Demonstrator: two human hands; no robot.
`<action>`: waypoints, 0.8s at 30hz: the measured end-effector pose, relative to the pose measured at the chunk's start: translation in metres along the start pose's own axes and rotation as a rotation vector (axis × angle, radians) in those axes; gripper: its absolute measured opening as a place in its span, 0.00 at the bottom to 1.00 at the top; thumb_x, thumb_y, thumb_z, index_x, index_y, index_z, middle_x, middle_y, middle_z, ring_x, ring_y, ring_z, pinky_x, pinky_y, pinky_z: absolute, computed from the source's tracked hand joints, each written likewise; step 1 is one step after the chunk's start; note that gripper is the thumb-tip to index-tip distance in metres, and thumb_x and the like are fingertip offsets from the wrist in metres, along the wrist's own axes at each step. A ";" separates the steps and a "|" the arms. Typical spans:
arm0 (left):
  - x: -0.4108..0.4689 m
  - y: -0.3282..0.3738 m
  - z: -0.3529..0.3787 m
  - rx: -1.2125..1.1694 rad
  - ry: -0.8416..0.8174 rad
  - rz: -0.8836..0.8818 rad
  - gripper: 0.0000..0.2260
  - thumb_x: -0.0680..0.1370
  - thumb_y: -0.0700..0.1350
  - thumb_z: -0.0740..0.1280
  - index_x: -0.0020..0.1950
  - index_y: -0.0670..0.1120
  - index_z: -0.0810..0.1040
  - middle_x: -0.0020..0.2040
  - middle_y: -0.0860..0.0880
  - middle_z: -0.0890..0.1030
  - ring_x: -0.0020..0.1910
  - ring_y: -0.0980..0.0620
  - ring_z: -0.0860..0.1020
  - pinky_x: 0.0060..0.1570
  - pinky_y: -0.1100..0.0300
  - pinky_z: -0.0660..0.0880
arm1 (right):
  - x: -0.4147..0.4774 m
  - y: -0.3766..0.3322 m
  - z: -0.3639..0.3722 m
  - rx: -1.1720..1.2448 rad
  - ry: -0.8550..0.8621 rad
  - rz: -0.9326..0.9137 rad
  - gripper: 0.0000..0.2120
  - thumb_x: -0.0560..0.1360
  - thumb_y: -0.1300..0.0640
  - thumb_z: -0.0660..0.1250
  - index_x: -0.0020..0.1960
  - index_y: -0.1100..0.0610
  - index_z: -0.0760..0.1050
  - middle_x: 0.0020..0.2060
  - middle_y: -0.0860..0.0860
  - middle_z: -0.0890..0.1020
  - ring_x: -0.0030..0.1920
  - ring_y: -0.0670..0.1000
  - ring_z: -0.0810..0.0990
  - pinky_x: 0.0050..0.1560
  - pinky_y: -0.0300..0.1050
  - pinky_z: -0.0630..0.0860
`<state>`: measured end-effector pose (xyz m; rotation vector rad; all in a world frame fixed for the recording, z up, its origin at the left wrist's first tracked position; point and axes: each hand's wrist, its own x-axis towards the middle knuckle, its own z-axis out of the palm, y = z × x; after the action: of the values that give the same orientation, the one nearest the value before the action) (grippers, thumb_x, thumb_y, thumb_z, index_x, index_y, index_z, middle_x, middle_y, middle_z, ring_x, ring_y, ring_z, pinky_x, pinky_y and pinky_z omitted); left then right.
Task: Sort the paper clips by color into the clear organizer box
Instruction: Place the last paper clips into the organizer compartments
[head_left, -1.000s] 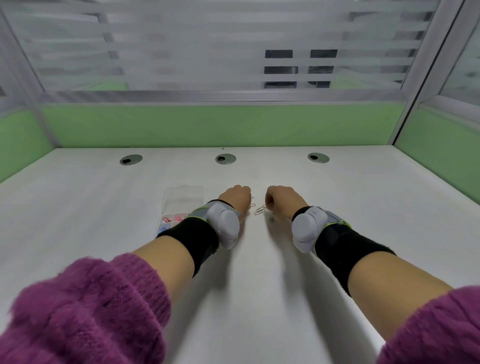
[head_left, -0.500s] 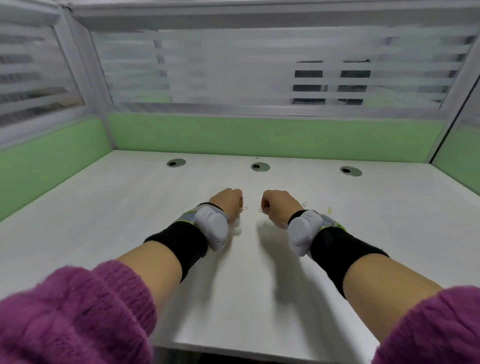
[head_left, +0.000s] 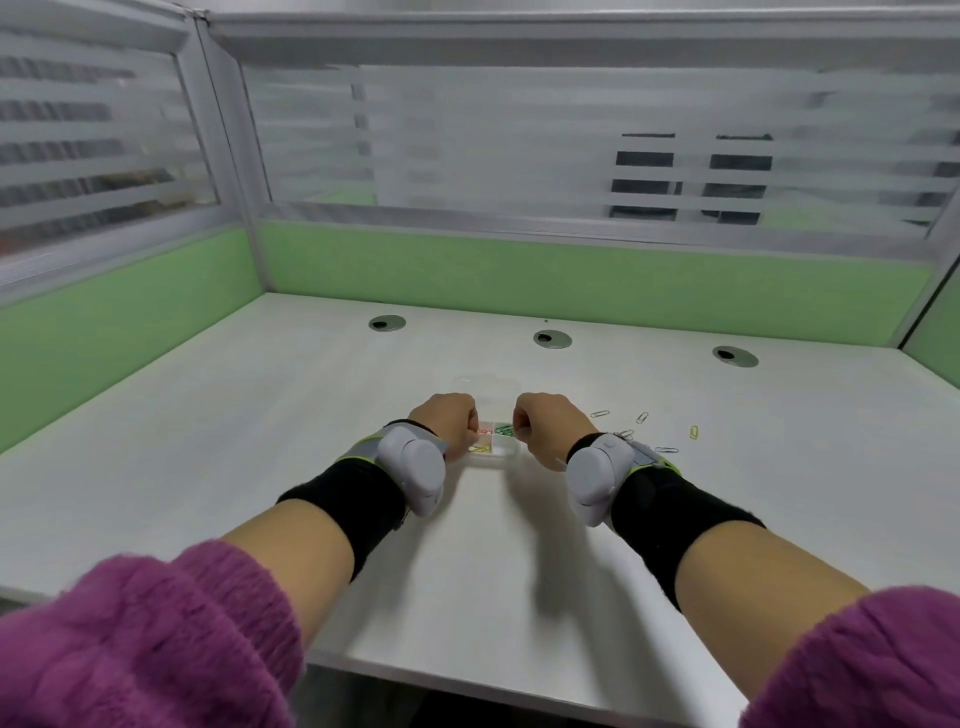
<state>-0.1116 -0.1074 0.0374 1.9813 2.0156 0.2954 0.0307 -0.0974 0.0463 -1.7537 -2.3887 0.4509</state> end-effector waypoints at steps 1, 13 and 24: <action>0.000 0.001 0.001 -0.003 -0.003 0.002 0.08 0.78 0.41 0.64 0.56 0.42 0.78 0.59 0.44 0.80 0.60 0.44 0.76 0.57 0.54 0.73 | 0.000 0.000 0.000 -0.004 0.000 0.003 0.13 0.77 0.67 0.57 0.57 0.62 0.75 0.59 0.58 0.78 0.60 0.59 0.76 0.58 0.49 0.74; 0.002 0.002 0.004 -0.050 -0.004 0.011 0.09 0.77 0.40 0.64 0.57 0.42 0.78 0.60 0.44 0.80 0.60 0.44 0.76 0.60 0.53 0.73 | 0.004 -0.008 0.003 -0.010 -0.004 0.006 0.13 0.76 0.67 0.57 0.57 0.61 0.75 0.59 0.58 0.79 0.59 0.59 0.77 0.57 0.49 0.74; 0.000 -0.011 -0.002 -0.146 0.041 0.002 0.09 0.77 0.37 0.64 0.56 0.40 0.78 0.58 0.42 0.81 0.59 0.43 0.77 0.60 0.52 0.74 | 0.012 -0.028 0.012 -0.023 -0.042 -0.004 0.13 0.77 0.65 0.58 0.59 0.62 0.74 0.59 0.59 0.79 0.59 0.60 0.77 0.58 0.51 0.75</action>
<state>-0.1228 -0.1074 0.0349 1.9025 1.9571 0.4734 -0.0019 -0.0959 0.0431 -1.7656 -2.4357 0.4660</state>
